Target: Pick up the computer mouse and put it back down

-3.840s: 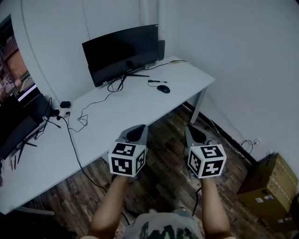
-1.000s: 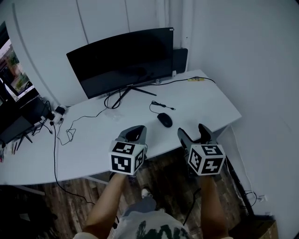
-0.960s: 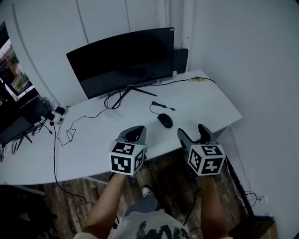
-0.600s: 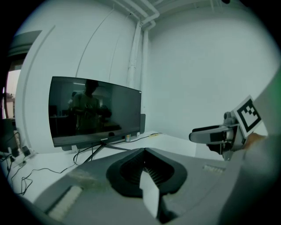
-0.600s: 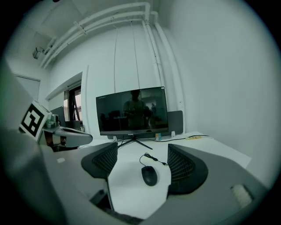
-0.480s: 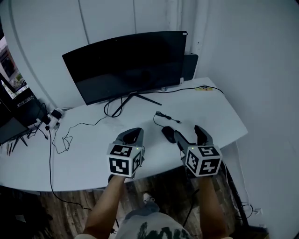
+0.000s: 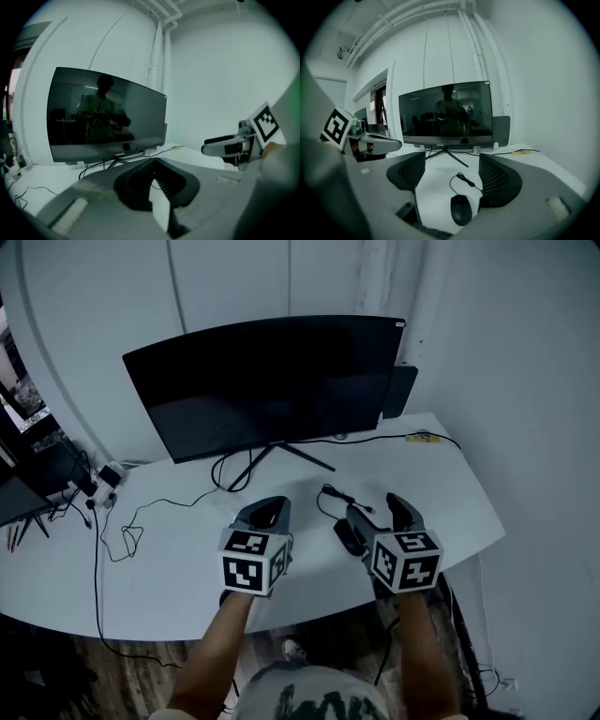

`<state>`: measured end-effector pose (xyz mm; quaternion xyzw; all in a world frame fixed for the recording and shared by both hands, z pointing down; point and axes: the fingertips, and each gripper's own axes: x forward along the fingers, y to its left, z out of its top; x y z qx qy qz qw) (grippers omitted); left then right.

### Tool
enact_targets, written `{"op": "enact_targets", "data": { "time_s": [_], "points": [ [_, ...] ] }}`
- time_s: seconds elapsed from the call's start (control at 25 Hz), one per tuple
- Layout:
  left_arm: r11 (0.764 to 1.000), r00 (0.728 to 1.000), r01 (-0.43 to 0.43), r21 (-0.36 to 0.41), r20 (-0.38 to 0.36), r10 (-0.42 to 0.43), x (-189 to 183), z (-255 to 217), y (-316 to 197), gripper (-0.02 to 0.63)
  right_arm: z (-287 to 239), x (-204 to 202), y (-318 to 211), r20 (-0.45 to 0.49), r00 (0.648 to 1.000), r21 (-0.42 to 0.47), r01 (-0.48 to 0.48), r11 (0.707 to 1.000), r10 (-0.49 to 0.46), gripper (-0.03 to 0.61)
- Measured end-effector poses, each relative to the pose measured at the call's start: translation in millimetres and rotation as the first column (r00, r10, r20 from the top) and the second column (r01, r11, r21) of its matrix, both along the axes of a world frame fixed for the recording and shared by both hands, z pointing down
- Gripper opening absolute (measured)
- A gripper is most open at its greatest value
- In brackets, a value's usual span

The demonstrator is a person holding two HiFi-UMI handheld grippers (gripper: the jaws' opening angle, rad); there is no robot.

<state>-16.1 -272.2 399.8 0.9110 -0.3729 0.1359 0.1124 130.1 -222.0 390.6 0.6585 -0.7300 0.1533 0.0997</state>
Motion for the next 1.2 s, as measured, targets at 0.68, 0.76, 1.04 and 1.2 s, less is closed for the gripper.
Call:
{"op": "enact_targets", "data": {
  "time_s": [0.68, 0.76, 1.04, 1.2],
  "points": [
    [0.984, 0.985, 0.174, -0.036, 0.018, -0.173, 12, 21, -9, 0.005, 66, 15, -34, 0.021, 0.983, -0.148, 0.185, 0.971, -0.184, 0.35],
    [0.982, 0.983, 0.185, -0.045, 0.023, -0.184, 13, 25, -8, 0.005, 84, 14, -33, 0.023, 0.98, -0.184, 0.2, 0.962, -0.199, 0.35],
    [0.978, 0.979, 0.202, -0.059, 0.045, -0.2, 14, 38, -4, 0.005, 142, 10, -32, 0.026, 0.975, -0.283, 0.219, 0.934, -0.22, 0.35],
    [0.975, 0.977, 0.209, -0.072, 0.059, -0.205, 11, 47, 1, 0.005, 169, 9, -29, 0.03, 0.976, -0.333, 0.215, 0.918, -0.217, 0.35]
  ]
}}
